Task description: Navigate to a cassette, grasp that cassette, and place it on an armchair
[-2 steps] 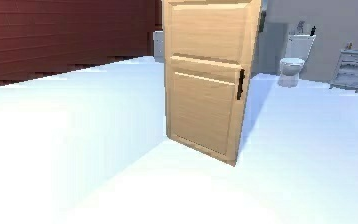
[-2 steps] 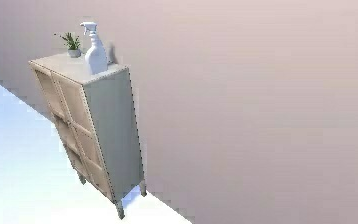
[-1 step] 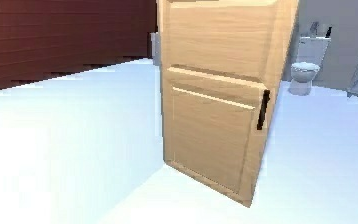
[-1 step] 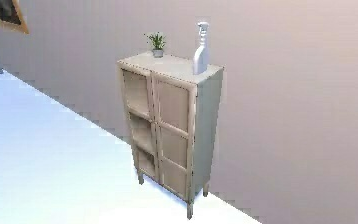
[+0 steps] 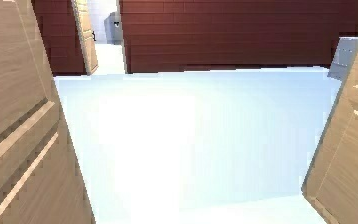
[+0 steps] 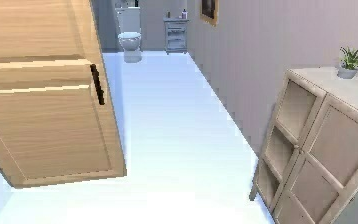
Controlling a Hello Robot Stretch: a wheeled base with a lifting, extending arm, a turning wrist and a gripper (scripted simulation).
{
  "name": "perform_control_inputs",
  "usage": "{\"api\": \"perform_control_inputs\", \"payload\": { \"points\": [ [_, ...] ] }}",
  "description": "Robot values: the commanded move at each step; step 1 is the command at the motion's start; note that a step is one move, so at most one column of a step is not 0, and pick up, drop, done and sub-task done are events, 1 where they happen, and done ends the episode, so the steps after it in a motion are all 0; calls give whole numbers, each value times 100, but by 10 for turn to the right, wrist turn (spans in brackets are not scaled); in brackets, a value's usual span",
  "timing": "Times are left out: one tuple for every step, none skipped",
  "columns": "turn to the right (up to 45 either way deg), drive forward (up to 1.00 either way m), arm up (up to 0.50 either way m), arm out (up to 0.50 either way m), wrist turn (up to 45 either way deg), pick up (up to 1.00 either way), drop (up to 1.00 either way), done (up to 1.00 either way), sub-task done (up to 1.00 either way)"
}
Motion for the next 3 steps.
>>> {"api": "perform_control_inputs", "payload": {
  "points": [
    [-60, 0, 0, 0, 0, 0, 0, 0, 0],
    [-30, 0, 0, 0, 0, 0, 0, 0, 0],
    [450, 0, 0, 0, 0, 0, 0, 0, 0]
  ]
}}
